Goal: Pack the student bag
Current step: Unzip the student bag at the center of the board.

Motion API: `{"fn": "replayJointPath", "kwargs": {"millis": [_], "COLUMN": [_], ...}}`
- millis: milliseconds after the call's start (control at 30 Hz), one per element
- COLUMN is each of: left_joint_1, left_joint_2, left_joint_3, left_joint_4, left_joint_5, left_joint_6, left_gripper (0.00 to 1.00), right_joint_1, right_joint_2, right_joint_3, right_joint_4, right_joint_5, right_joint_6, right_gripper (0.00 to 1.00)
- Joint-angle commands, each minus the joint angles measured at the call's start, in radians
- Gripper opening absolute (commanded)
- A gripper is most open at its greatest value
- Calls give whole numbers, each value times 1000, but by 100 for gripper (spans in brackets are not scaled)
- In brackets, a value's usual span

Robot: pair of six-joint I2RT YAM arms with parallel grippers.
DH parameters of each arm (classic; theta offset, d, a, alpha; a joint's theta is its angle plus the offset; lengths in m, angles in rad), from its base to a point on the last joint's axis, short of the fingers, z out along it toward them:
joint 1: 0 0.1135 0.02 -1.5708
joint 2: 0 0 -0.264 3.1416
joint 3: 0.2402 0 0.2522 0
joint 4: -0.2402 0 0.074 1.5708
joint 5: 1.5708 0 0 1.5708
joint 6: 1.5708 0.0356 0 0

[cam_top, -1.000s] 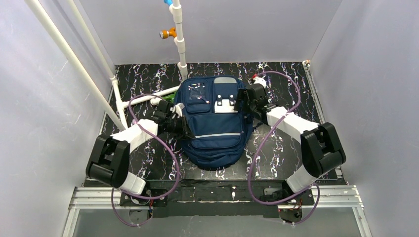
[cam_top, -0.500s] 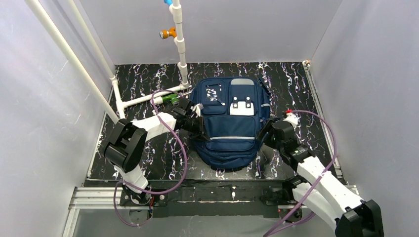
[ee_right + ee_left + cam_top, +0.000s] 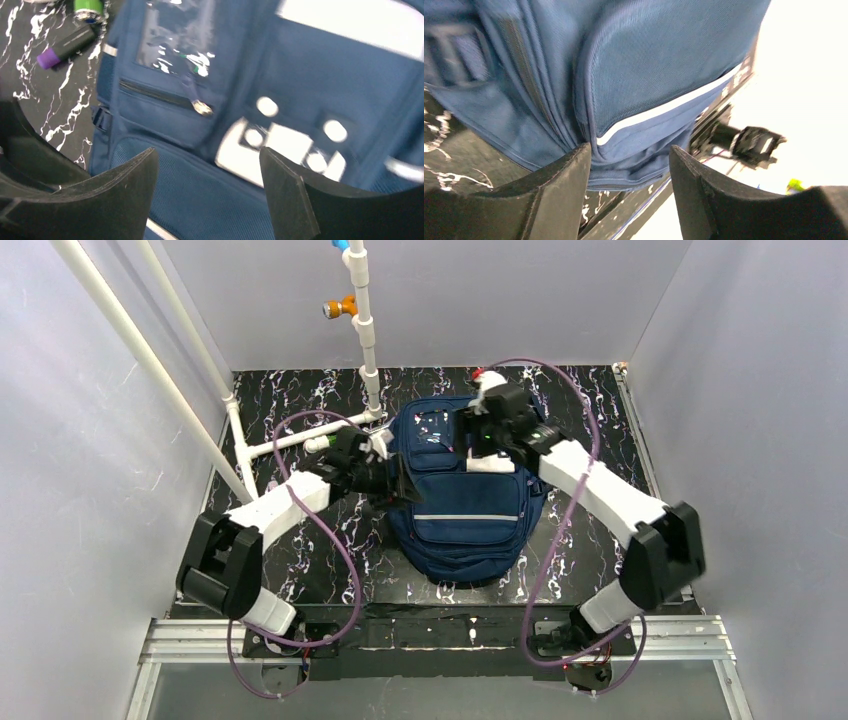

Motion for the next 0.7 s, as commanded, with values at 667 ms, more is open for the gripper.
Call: {"fn": "replayJointPath", "kwargs": {"millis": [667], "left_joint_1": [160], "left_joint_2": [290], "left_joint_3": [236], "left_joint_4": [284], "left_joint_5": [-92], "left_joint_6": [-182], "left_gripper": [49], "right_joint_1": [176], "right_joint_2": [441], "right_joint_3": [385], "right_joint_4": [-72], "right_joint_5": [292], "right_joint_6": [-355], "right_gripper": [54]}}
